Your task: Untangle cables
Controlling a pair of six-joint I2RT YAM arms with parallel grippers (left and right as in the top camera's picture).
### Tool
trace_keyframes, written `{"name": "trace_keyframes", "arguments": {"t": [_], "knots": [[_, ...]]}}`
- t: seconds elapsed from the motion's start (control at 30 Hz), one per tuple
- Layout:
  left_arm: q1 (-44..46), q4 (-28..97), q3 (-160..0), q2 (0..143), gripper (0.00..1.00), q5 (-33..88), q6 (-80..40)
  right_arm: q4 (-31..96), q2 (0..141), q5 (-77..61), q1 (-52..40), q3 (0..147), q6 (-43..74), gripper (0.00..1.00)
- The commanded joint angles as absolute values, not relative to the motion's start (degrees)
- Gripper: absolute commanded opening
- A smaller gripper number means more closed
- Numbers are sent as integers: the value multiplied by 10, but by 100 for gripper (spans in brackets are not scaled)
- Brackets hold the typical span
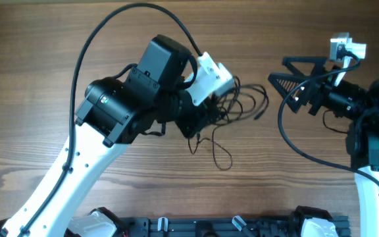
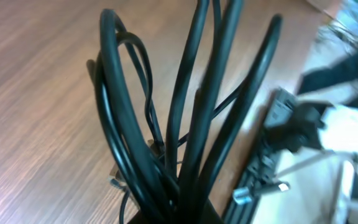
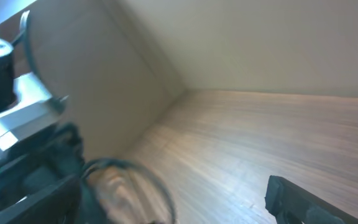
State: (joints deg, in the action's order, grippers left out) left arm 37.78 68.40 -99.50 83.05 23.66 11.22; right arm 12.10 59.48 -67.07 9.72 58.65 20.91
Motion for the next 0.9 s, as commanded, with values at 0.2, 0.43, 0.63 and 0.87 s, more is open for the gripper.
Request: {"name": "trace_keyframes", "arguments": {"t": [0.2, 0.43, 0.63, 0.87], "knots": [[377, 614, -1002, 833, 4, 134, -37, 121, 597, -823, 100, 595, 175, 97], [377, 563, -1002, 833, 4, 140, -126, 129, 597, -831, 100, 595, 166, 97], [378, 506, -1002, 833, 4, 270, -155, 147, 597, -809, 100, 595, 160, 98], [378, 481, -1002, 833, 4, 348, -154, 147, 597, -809, 99, 595, 161, 98]]}}
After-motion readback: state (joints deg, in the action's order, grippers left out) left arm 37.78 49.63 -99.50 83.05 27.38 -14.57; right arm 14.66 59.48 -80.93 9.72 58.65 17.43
